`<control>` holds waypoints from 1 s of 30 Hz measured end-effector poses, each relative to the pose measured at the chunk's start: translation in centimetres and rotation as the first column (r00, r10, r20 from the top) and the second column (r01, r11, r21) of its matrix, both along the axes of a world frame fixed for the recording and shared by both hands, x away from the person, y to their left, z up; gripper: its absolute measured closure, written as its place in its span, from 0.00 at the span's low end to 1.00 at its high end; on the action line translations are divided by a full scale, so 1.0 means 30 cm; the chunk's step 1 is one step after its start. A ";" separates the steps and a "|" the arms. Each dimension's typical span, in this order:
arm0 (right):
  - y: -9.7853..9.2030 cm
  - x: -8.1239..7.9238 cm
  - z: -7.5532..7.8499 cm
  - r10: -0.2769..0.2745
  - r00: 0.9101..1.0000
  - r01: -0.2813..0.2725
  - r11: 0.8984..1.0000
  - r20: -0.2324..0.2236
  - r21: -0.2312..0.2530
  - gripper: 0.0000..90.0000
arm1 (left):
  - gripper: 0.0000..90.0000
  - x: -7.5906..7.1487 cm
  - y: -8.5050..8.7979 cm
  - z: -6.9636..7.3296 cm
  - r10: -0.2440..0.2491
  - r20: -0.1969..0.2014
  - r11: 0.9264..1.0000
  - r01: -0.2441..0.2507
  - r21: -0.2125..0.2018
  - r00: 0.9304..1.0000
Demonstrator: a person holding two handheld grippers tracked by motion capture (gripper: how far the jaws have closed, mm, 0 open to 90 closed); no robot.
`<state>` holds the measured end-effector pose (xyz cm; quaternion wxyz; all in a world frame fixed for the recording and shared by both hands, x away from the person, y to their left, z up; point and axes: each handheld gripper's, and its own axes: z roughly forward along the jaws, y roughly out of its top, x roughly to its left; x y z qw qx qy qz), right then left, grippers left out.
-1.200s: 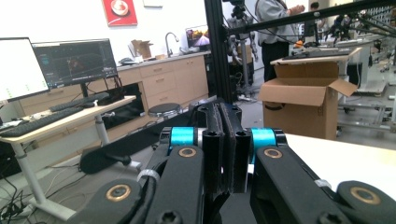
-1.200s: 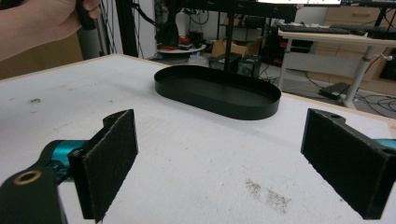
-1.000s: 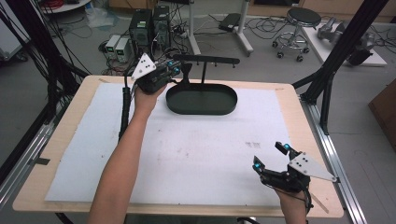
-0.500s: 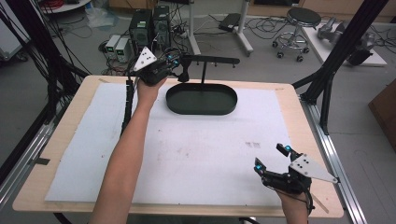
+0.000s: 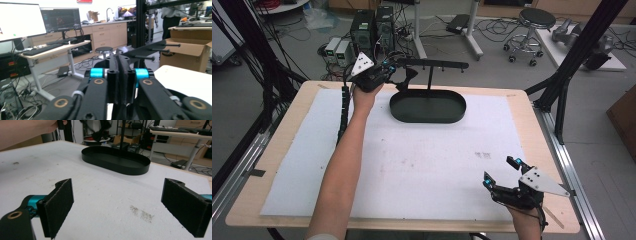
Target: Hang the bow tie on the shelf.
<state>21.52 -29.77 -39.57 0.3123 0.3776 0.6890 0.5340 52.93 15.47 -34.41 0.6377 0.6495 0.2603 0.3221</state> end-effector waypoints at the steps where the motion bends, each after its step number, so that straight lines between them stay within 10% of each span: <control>1: -0.001 0.001 0.000 0.001 1.000 -0.001 1.000 0.002 -0.001 0.11 | 0.76 0.001 0.006 -0.006 0.004 -0.005 1.000 -0.004 -0.009 1.000; 7: 0.003 0.001 -0.001 0.004 1.000 -0.004 1.000 0.000 0.005 0.11 | 0.38 -0.027 0.062 -0.042 0.063 -0.035 0.996 -0.065 -0.066 0.997; 12: -0.003 0.006 -0.010 0.014 1.000 -0.015 0.999 0.016 0.032 0.11 | 0.23 -0.086 0.098 -0.045 0.081 -0.065 0.996 -0.083 -0.028 0.995; 23: -0.041 0.014 -0.037 -0.021 0.999 0.016 0.995 0.046 0.094 0.11 | 0.19 -0.293 0.168 0.005 0.128 -0.043 0.992 -0.127 0.024 0.991; 30: -0.070 0.004 -0.036 -0.053 0.997 0.045 0.991 0.061 0.130 0.11 | 0.19 -0.460 0.252 0.031 0.175 -0.007 0.984 -0.175 -0.019 0.985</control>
